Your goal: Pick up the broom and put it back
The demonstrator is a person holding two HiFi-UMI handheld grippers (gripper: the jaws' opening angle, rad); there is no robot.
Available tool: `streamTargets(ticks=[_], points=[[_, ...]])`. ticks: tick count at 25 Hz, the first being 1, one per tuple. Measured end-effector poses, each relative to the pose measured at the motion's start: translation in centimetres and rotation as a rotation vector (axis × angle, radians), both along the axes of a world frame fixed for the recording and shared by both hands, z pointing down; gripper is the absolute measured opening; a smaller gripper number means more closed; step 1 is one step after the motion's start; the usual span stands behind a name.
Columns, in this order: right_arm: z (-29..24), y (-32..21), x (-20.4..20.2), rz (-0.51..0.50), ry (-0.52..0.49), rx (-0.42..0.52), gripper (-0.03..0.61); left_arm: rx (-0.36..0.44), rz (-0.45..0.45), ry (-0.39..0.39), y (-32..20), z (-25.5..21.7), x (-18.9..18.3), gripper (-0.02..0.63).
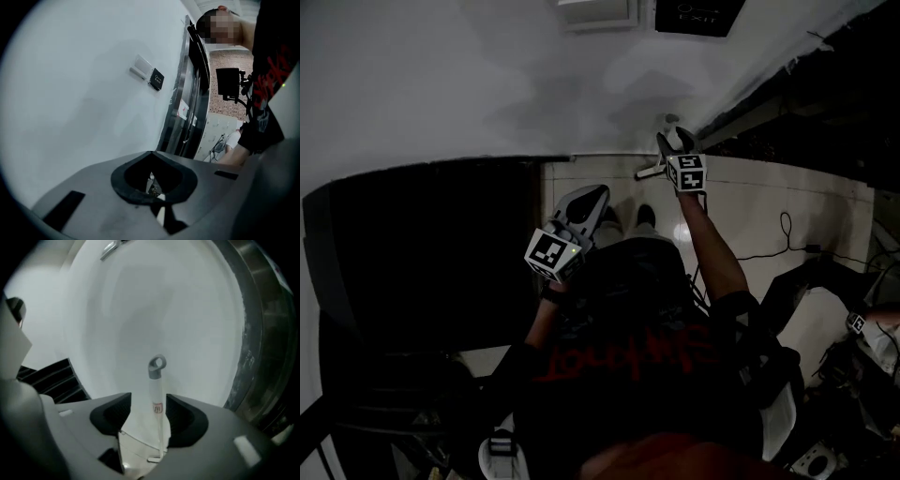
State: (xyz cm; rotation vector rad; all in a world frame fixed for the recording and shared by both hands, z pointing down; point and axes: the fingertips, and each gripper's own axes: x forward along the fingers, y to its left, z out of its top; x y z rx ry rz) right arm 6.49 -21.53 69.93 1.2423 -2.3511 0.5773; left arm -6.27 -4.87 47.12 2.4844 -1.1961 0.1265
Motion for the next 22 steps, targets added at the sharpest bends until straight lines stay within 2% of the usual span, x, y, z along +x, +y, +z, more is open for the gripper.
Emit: streamTargets(ticks=[1,3,5,9,12,16,22], points=[[-0.4,-0.1,0.1,0.011,-0.033,0.003,0.235,-0.022,-0.013,-0.004,0.7,0.2,0.1,0.003],[-1.3,0.3,0.3,0.028,-0.076,0.017,0.200,-0.036,-0.038,-0.017,2.2,0.6,0.1,0.003],[-2.3,1.7,-0.2,0.021,-0.103,0.037,0.139,-0.021,-0.066,-0.031,3.6,1.0,-0.4,0.003],[-4.2,6.7,-1.6,-0.027,-0.201,0.026,0.002,-0.049,-0.104,-0.032,6.0,1.8,-1.4,0.003],[-6.3,10.6,-2.0,-0.046,-0.237,0.025,0.000,-0.040,-0.076,-0.013,6.5,1.4,-1.5,0.003],[-8.6,16.8,-2.0,-0.055,-0.221,0.054,0.000,-0.011,-0.007,0.008,8.6,0.8,-0.5,0.003],[-11.4,28.1,-1.8,0.055,-0.187,0.108,0.000,-0.010,0.132,0.027,16.4,1.0,-0.2,0.003]])
